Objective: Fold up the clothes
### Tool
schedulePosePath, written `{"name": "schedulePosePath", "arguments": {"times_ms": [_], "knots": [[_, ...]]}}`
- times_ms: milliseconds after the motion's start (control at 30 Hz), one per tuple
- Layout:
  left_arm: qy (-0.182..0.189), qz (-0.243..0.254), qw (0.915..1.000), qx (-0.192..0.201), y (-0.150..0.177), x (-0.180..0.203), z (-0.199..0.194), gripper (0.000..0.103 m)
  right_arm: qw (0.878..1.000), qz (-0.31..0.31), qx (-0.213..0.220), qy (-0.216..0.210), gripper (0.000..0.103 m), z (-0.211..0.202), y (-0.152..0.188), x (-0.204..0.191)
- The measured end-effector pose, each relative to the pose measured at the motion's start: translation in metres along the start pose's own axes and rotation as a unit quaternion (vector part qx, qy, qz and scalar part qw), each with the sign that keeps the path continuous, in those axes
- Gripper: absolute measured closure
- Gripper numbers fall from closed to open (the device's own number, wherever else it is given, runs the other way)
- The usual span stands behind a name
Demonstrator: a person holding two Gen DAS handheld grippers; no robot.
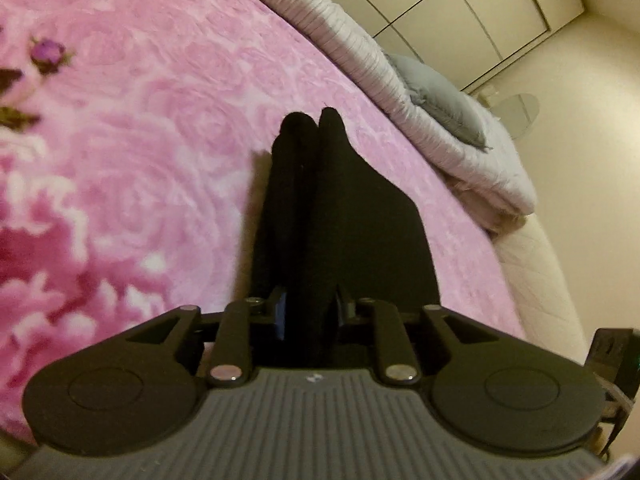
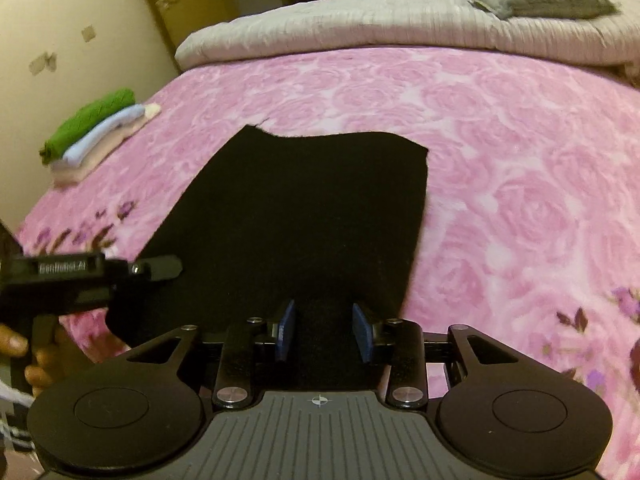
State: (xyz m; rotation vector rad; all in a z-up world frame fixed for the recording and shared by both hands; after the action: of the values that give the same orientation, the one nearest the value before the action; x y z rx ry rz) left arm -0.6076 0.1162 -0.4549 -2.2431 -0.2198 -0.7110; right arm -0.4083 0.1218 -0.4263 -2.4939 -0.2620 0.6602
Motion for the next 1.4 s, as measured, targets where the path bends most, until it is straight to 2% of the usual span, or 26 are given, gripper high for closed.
{"name": "schedulePosePath", "arguments": {"times_ms": [133,200,267,300,400,567,667,833,1033,1200,1400], "knots": [[-0.023,-0.023,0.9994,0.01,0.001,-0.008,-0.024,0.082,0.999,0.041,0.011,-0.017,0.066,-0.016,-0.003,0.007],[-0.036,-0.019,0.9991,0.009,0.001,-0.007,-0.034,0.076,0.999,0.048,0.006,-0.016,0.066,-0.021,0.0,0.007],[-0.033,-0.01,0.9994,-0.004,0.006,-0.001,-0.034,0.075,0.999,0.049,-0.002,-0.013,0.066,-0.021,0.003,0.008],[-0.031,-0.003,0.9994,-0.016,0.01,0.002,-0.031,0.075,0.999,0.033,-0.003,-0.004,0.066,-0.018,0.004,0.004],[-0.072,0.048,0.9953,-0.044,0.014,0.004,-0.017,0.08,1.0,-0.019,-0.011,0.022,0.063,-0.011,0.003,-0.009],[-0.097,0.107,0.9889,-0.036,-0.019,0.012,-0.024,0.078,1.0,-0.027,-0.012,0.005,0.064,-0.009,-0.029,-0.006],[-0.087,0.129,0.9876,-0.02,-0.048,0.015,-0.017,0.077,0.999,-0.032,-0.013,-0.006,0.064,-0.007,-0.049,-0.005],[-0.07,0.158,0.9845,-0.028,-0.085,0.019,0.02,0.077,0.999,-0.007,-0.044,-0.017,0.064,0.028,-0.086,0.024],[-0.056,0.157,0.9855,-0.034,-0.106,0.013,0.059,0.077,0.997,-0.022,-0.048,-0.058,0.064,0.057,-0.128,0.038],[-0.054,0.156,0.9855,-0.04,-0.12,0.004,0.087,0.077,0.992,-0.013,-0.078,-0.094,0.064,0.094,-0.136,0.042],[-0.068,0.187,0.9794,-0.033,-0.13,0.006,0.096,0.077,0.99,-0.017,-0.075,-0.114,0.064,0.096,-0.136,0.044]]}}
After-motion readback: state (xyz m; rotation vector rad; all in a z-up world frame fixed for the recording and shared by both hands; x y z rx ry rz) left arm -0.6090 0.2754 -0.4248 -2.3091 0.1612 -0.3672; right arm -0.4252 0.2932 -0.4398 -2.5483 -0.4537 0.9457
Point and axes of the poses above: each gripper's, at about its wrist camera, not at the fingertips, and z roughly the way its jaws point, x to its right, y to its underside, the point moved 10 cm from there along z, roughly the way its jaws point, and after that the axes turned 13 degrees about z, right-handed, at the moved point
